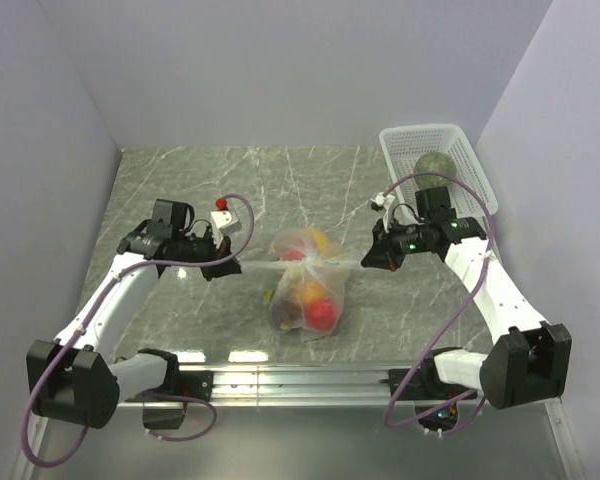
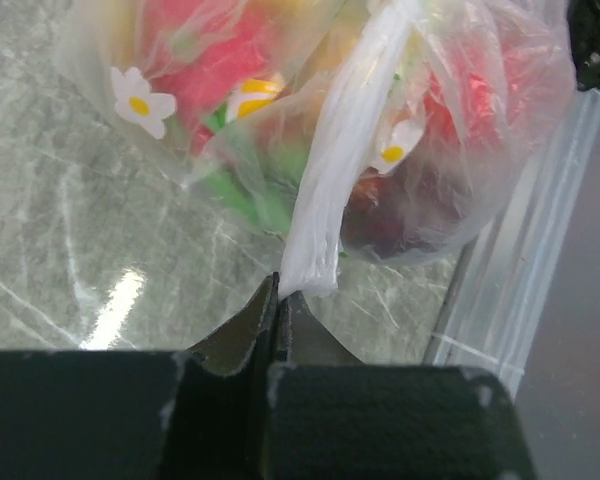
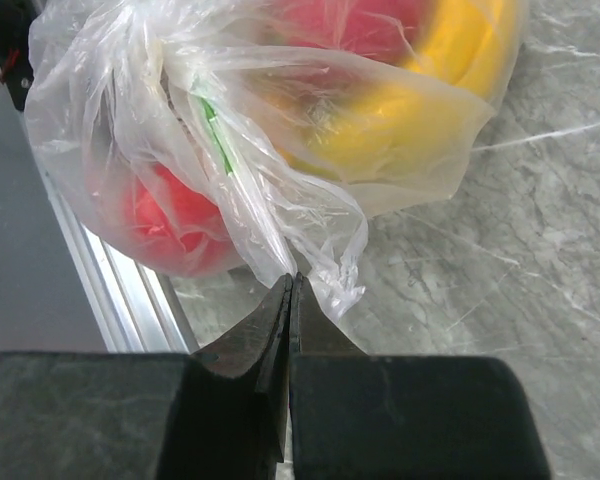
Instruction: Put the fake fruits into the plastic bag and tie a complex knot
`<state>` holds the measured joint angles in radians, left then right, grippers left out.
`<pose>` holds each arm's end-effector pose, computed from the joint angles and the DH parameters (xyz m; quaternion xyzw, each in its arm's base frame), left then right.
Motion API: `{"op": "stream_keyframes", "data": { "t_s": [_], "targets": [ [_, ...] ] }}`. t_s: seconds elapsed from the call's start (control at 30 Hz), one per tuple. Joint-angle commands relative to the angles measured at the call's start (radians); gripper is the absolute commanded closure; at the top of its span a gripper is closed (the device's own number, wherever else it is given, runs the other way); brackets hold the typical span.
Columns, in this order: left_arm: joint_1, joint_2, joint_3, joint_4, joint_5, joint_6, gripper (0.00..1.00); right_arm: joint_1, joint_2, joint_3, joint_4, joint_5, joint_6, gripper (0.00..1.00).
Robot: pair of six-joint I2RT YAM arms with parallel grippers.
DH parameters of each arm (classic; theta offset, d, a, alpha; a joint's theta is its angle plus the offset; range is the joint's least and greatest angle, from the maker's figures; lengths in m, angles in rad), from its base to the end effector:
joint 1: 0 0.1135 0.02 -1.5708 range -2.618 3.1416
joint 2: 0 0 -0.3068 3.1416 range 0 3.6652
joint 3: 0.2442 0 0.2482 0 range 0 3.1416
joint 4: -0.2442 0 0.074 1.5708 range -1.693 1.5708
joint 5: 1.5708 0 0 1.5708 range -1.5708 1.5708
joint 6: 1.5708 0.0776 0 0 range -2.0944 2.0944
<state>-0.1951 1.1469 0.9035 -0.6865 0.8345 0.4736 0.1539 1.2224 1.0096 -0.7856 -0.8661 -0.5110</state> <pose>0.2021 -0.0986 0.2923 0.4053 0.7777 -0.3409 0.3386 0.2189 0.0938 0.3052 -0.3962 0.7844 0.3507 0.3237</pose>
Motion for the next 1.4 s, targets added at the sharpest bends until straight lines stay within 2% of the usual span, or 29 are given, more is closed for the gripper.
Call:
{"op": "stream_keyframes", "data": {
  "t_s": [0.0, 0.03, 0.07, 0.1, 0.13, 0.17, 0.2, 0.23, 0.3, 0.4, 0.63, 0.93, 1.07, 1.1, 1.2, 1.27, 1.3, 1.37],
  "targets": [
    [0.036, -0.006, 0.050, -0.096, 0.013, 0.126, 0.96, 0.015, 0.020, 0.043, -0.058, 0.078, -0.038, 0.98],
    [0.025, 0.011, 0.069, -0.106, 0.023, 0.128, 0.79, 0.030, 0.055, 0.069, -0.072, 0.062, -0.014, 0.87],
    [0.017, 0.020, 0.109, -0.138, 0.034, 0.135, 0.66, 0.045, 0.077, 0.142, -0.134, 0.032, -0.009, 0.71],
    [0.007, 0.030, 0.130, -0.152, 0.040, 0.143, 0.55, 0.049, 0.097, 0.180, -0.156, -0.009, -0.001, 0.48],
    [0.000, 0.048, 0.152, -0.166, 0.038, 0.140, 0.40, 0.052, 0.115, 0.213, -0.165, -0.008, 0.011, 0.40],
    [-0.003, 0.056, 0.190, -0.189, 0.034, 0.140, 0.34, 0.052, 0.117, 0.256, -0.164, -0.001, 0.017, 0.35],
    [-0.004, 0.065, 0.207, -0.208, 0.032, 0.149, 0.30, 0.053, 0.114, 0.271, -0.162, 0.039, 0.002, 0.17],
    [-0.006, 0.079, 0.224, -0.226, 0.037, 0.163, 0.25, 0.056, 0.102, 0.280, -0.161, 0.062, -0.010, 0.15],
    [-0.007, 0.096, 0.267, -0.299, 0.051, 0.235, 0.21, 0.070, 0.095, 0.305, -0.188, 0.101, -0.087, 0.13],
    [-0.030, 0.108, 0.279, -0.361, 0.063, 0.339, 0.01, 0.119, 0.086, 0.308, -0.244, 0.162, -0.191, 0.10],
    [-0.167, 0.085, 0.183, -0.180, -0.014, 0.373, 0.01, 0.292, 0.023, 0.153, -0.110, 0.326, -0.218, 0.09],
    [-0.277, 0.180, 0.150, -0.076, -0.093, 0.473, 0.01, 0.345, 0.112, 0.089, 0.009, 0.456, -0.241, 0.11],
    [-0.300, 0.217, 0.147, -0.053, -0.107, 0.481, 0.06, 0.345, 0.143, 0.098, -0.007, 0.472, -0.268, 0.23],
    [-0.299, 0.227, 0.147, -0.051, -0.109, 0.482, 0.09, 0.345, 0.146, 0.096, -0.017, 0.472, -0.291, 0.29],
    [-0.300, 0.238, 0.140, -0.036, -0.112, 0.484, 0.12, 0.345, 0.138, 0.070, -0.033, 0.484, -0.320, 0.35],
    [-0.299, 0.243, 0.129, -0.018, -0.117, 0.474, 0.15, 0.345, 0.135, 0.058, -0.052, 0.486, -0.319, 0.34],
    [-0.300, 0.244, 0.126, -0.010, -0.117, 0.468, 0.16, 0.345, 0.135, 0.057, -0.058, 0.484, -0.319, 0.27],
    [-0.300, 0.252, 0.121, -0.001, -0.120, 0.465, 0.19, 0.343, 0.124, 0.041, -0.058, 0.484, -0.316, 0.21]
  ]
}}
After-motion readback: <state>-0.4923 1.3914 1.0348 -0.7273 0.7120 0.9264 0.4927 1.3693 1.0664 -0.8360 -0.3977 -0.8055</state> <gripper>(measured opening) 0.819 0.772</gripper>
